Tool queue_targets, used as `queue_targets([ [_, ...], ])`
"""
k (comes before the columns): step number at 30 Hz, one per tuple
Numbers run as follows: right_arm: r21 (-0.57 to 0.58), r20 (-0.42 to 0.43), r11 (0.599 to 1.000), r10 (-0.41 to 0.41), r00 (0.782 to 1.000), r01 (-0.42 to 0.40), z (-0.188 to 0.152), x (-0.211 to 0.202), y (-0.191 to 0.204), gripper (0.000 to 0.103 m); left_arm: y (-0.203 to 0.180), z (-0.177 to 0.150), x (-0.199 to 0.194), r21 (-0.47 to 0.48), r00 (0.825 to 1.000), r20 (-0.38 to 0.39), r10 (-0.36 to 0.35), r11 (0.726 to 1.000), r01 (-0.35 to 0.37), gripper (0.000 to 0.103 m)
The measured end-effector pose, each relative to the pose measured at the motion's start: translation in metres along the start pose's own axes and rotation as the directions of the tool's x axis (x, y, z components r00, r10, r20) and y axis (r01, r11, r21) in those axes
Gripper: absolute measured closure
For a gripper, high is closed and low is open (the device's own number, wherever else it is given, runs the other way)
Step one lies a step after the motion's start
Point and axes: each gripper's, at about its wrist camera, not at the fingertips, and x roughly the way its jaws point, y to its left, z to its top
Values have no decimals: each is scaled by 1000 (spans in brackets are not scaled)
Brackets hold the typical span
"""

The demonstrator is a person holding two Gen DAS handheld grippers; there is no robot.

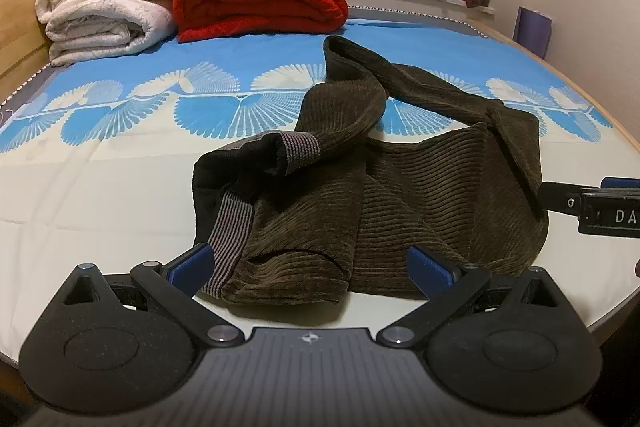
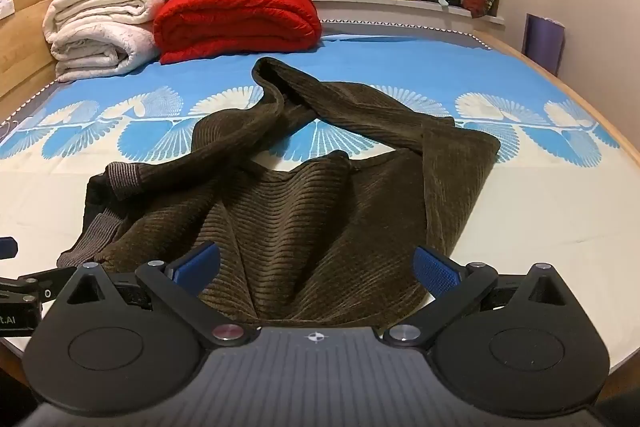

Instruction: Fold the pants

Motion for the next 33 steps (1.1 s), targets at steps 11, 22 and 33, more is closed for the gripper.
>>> queue_targets([
  [11,9,2,1000,5,1000,-5,-1,-5,2,1,-2,0,-1,11,1000,3,3,1000,-3,1],
  [22,6,2,1000,11,1000,-11,1,-2,0,1,-2,0,-1,14,1000,5,2,1000,-2,1],
  [33,12,15,1000,28,999,-29,1,-2,-2,1,-2,1,-1,18,1000,7,3,1000,-3,0],
])
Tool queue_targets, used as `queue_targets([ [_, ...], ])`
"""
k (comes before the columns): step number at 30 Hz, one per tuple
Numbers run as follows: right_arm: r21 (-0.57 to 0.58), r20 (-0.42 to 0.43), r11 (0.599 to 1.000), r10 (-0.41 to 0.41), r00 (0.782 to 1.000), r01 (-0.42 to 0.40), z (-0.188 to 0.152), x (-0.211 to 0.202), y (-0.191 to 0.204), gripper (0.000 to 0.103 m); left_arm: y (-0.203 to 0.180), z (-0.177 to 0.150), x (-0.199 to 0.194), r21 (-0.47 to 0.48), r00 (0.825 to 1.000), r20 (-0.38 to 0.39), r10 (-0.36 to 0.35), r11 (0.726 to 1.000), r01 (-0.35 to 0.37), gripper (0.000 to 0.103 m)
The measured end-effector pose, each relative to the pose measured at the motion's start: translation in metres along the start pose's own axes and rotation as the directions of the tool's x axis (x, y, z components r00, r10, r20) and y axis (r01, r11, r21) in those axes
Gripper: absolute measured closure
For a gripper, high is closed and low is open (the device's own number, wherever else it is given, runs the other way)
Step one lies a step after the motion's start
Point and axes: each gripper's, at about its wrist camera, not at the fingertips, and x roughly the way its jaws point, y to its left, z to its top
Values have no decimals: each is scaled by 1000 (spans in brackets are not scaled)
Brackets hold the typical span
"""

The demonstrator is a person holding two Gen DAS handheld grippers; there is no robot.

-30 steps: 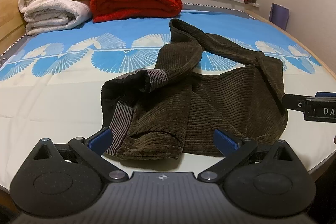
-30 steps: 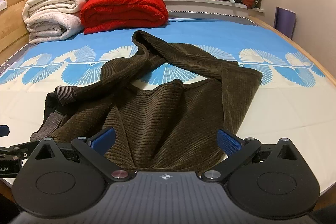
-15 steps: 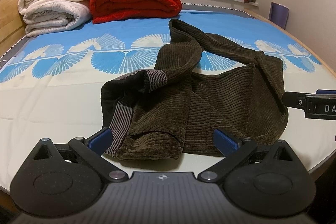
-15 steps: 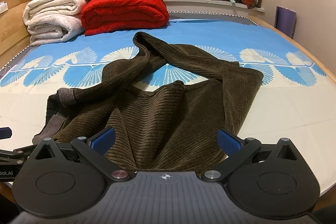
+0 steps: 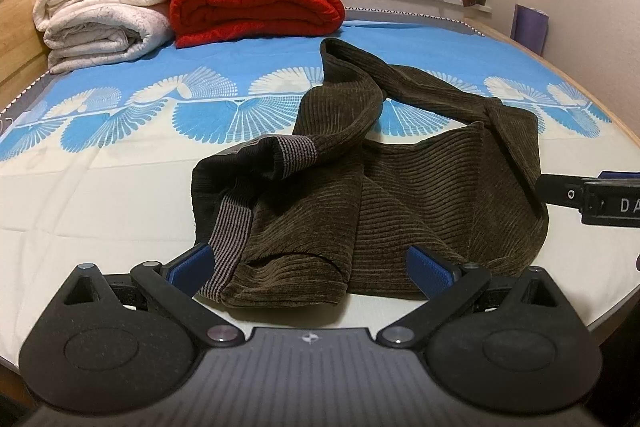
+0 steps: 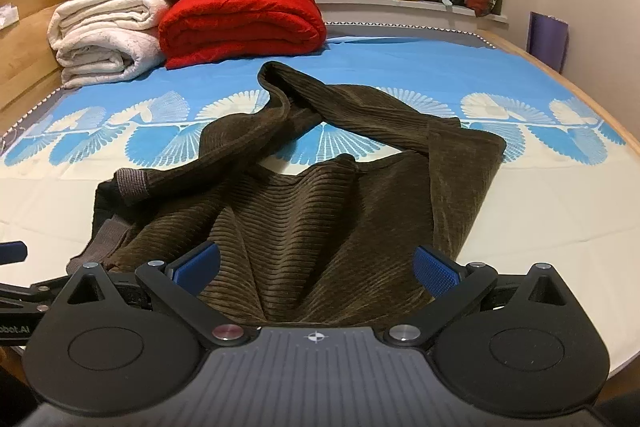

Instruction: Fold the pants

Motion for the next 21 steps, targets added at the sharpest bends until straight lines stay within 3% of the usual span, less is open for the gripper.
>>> queue_targets([
  [10,42,13,998,37,999,-38,0,-4,-4,1,-2,0,0,14,1000,5,6,1000,-6,1],
  [17,21,76,998,61,995,-62,2,-11,3,9,-6,0,-4,40,999,34,0,999,-2,1],
  [19,23,91,998,55,994,-58,4,-12,2,10,-6,2,-9,55,998,65,-15,998,11,8],
  [20,37,90,998,51,995,-54,5,-12,0,10,-5,4,-12,66,996,79,-26,998,21,20],
  [21,56,94,997,45,995,-51,7,-13,-3,10,-4,5,-13,76,996,84,-36,997,29,41],
])
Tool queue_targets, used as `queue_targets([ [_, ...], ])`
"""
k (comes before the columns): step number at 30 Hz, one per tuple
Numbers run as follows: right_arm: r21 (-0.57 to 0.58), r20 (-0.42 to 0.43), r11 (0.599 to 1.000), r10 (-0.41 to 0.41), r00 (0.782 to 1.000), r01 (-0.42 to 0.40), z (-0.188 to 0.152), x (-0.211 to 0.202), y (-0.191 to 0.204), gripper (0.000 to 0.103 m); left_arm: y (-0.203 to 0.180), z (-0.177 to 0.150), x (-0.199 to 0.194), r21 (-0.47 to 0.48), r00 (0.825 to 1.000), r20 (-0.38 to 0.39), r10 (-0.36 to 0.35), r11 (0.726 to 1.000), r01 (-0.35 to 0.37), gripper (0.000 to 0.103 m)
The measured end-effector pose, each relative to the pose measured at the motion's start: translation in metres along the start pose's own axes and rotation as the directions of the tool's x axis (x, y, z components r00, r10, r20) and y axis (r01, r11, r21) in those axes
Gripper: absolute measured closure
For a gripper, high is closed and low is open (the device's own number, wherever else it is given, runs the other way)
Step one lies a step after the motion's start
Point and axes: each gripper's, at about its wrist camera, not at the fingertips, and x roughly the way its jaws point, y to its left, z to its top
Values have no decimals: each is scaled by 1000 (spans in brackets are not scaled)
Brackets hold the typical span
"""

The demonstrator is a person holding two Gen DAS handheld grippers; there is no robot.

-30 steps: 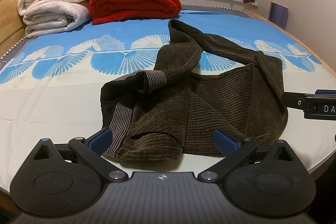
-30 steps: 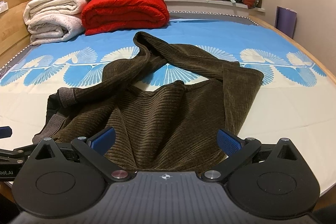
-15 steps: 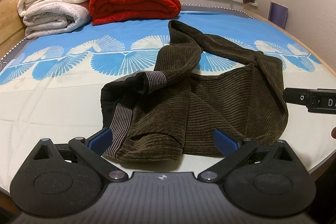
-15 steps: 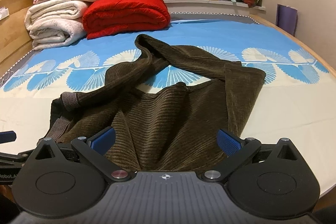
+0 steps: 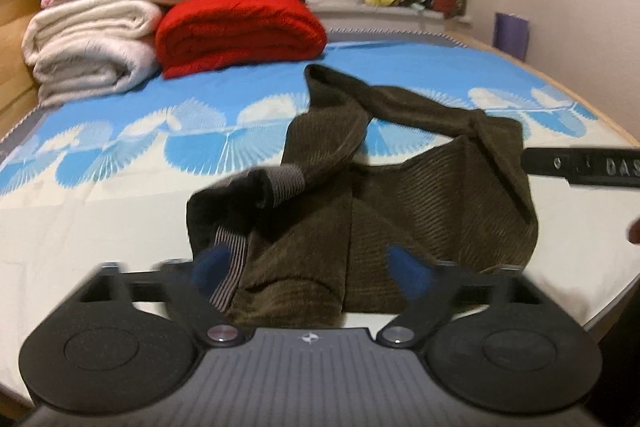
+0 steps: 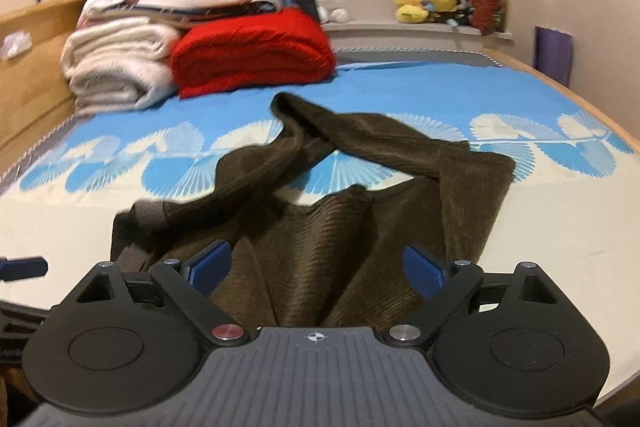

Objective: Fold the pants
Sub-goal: 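Grasp the grey waistband with the left tool while the right tool reaches a pant leg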

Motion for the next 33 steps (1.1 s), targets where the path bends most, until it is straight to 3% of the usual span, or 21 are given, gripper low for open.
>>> queue_targets([
  [1,34,-15,999,-2,1000,2,2,0,-5,10,1,1,-1,7,1000,-2,-12,1000,12,53],
  [2,58,-9,998,-10,1000,11,3,-1,-8,10,3,3,-1,10,999,-10,-30,999,31,71],
  [3,81,-10,996,-23,1000,23,5,-1,-13,10,6,6,-1,6,998,-20,-53,999,53,79],
  [6,124,0,991,-56,998,56,11,-1,-27,19,14,21,-2,42,994,-17,-104,994,105,83],
  [8,146,3,984,-106,994,104,17,2,-40,31,18,35,-2,115,992,14,-123,986,121,83],
  [10,174,9,976,-136,991,132,28,7,-55,33,25,54,3,192,989,40,-144,972,133,83],
  [16,130,54,979,-163,985,155,77,32,-96,33,42,90,61,336,986,-54,-161,926,169,80],
  [20,96,30,977,-193,981,189,92,62,-119,33,49,80,108,331,985,-117,-128,930,160,47],
  [22,106,-7,972,-209,978,208,84,78,-131,33,41,72,126,397,984,-161,-76,908,135,36],
  [24,139,-105,964,-212,972,225,73,100,-141,33,31,64,137,497,988,-152,-25,862,99,17],
  [27,204,-193,948,-204,960,243,69,120,-147,33,24,58,160,562,984,-180,11,822,94,17],
  [31,215,-209,941,-217,954,261,72,137,-141,33,15,53,188,644,979,-191,65,761,75,18],
  [32,211,-215,941,-219,952,264,72,140,-139,33,16,52,194,649,976,-204,76,757,76,24],
  [33,210,-217,942,-217,952,263,73,143,-137,33,18,51,202,651,970,-229,82,754,90,44],
])
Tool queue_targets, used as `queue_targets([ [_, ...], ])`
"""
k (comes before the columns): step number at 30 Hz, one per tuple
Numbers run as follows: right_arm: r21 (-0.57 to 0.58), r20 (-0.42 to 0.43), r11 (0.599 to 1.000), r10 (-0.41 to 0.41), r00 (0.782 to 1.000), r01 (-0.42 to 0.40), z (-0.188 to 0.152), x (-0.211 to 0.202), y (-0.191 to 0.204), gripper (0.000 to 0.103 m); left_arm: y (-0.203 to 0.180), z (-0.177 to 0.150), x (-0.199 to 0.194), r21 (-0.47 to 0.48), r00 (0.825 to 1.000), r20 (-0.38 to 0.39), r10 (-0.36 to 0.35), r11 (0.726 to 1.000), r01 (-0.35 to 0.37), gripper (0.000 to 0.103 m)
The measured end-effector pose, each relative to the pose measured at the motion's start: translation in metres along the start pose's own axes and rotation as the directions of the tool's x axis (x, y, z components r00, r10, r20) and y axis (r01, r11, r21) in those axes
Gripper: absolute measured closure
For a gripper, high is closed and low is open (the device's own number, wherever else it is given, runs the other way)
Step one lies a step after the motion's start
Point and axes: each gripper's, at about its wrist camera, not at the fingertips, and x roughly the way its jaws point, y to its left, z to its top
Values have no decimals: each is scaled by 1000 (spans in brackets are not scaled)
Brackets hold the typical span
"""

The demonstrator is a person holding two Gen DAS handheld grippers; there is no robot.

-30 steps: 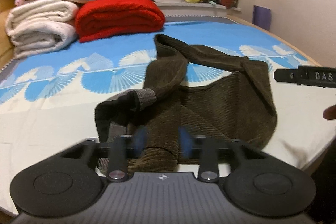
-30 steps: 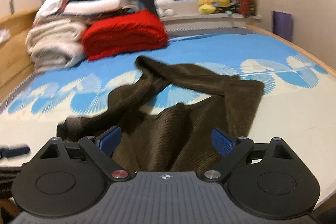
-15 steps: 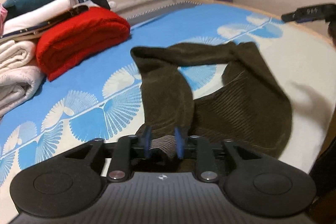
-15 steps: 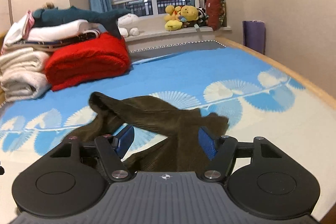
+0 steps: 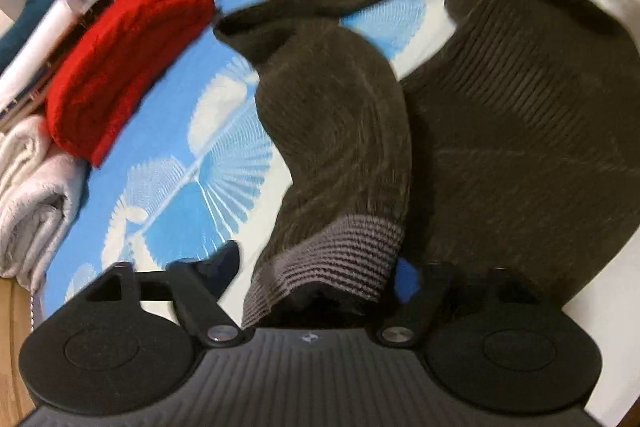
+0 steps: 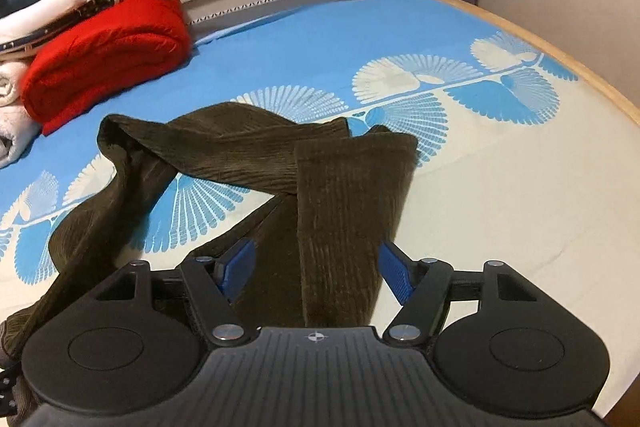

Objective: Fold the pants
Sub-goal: 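Grasp the grey waistband with the left tool while the right tool reaches a pant leg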

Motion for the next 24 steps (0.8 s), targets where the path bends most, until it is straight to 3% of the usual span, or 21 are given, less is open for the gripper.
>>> queue_targets([
  [2,-12,0,1000,5,1000,-5,3,3,7,32,5,-1,7,26,1000,-5,1,1000,-1,63],
  [4,-37,7,999,0,1000,0,5,2,10,33,22,2,3,-10,1000,27,6,1000,-6,69],
  [6,-62,17,998,1,1000,0,5,-1,12,33,64,1,1,-177,997,58,56,983,-45,71],
  [7,-72,21,997,1,1000,1,5,-2,13,33,87,-2,0,-284,991,51,121,953,-102,71],
  [8,-81,25,997,0,1000,2,5,-3,13,33,115,-8,1,-419,981,24,193,893,-165,70],
  [9,-86,27,996,-3,1000,5,5,-4,13,33,145,-20,-1,-557,967,-18,256,800,-222,66],
  [11,-87,32,996,-7,999,10,5,-6,10,33,176,-42,-4,-702,953,-85,291,661,-265,59],
  [12,-84,34,996,-9,999,12,5,-7,8,33,186,-55,-5,-750,961,-96,259,616,-241,47],
  [13,-83,35,996,-12,999,15,4,-8,6,33,192,-64,-5,-781,972,-84,221,591,-202,42],
  [15,-85,31,996,-25,999,28,3,-8,2,33,201,-84,-5,-841,991,-56,121,530,-112,40],
  [18,-72,27,997,-35,999,37,4,-7,-4,33,205,-108,-1,-878,998,-54,-15,477,-41,40],
  [21,-75,6,997,-24,1000,24,3,-3,-7,33,202,-134,21,-901,979,-115,-167,433,-32,40],
  [24,-95,-29,995,-26,999,23,3,6,-7,34,190,-158,42,-915,937,-163,-308,403,-27,33],
])
